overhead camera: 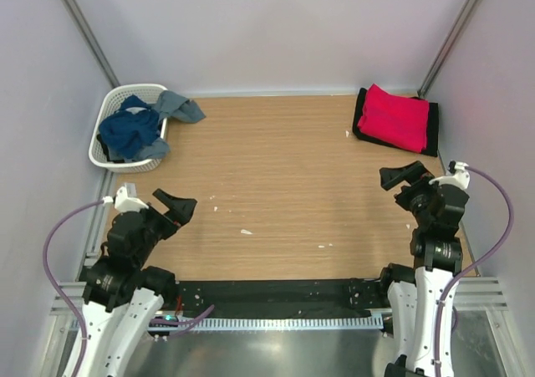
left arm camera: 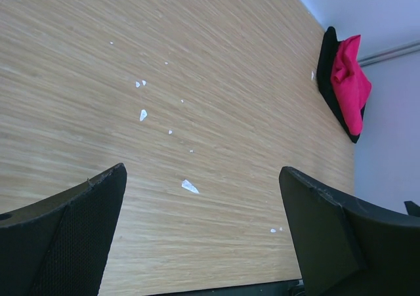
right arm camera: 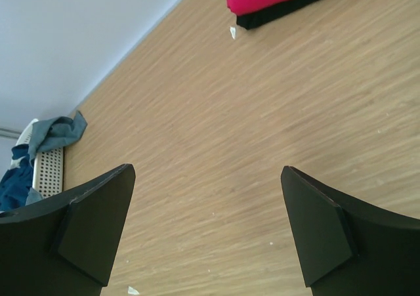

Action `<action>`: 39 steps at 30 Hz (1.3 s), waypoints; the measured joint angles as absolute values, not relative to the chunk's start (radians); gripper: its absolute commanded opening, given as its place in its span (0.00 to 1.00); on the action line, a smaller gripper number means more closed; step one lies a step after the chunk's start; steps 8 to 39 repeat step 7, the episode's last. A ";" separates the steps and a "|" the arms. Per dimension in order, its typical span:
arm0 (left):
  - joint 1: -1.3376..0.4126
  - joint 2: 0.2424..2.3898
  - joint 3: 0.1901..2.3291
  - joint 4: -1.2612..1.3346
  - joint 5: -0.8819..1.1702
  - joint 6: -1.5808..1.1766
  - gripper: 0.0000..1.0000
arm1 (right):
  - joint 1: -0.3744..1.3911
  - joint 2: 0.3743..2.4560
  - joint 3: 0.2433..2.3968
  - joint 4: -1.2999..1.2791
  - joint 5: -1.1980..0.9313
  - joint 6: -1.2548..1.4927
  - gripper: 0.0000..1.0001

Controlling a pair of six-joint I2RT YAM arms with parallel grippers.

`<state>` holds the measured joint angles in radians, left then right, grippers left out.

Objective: Fold and stack the t-shirts
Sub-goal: Reset both grippers

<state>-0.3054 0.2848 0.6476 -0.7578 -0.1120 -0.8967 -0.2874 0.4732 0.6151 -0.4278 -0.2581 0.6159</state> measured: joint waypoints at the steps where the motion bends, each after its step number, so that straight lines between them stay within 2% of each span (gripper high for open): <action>1: -0.305 0.256 0.635 -0.767 -0.112 -0.908 1.00 | -0.287 0.469 0.609 -0.446 -0.258 0.616 1.00; 7: -0.305 0.179 0.611 -0.784 -0.118 -0.934 1.00 | -0.287 0.469 0.607 -0.516 -0.247 0.604 1.00; 39: -0.305 0.179 0.611 -0.784 -0.118 -0.934 1.00 | -0.287 0.469 0.607 -0.516 -0.247 0.604 1.00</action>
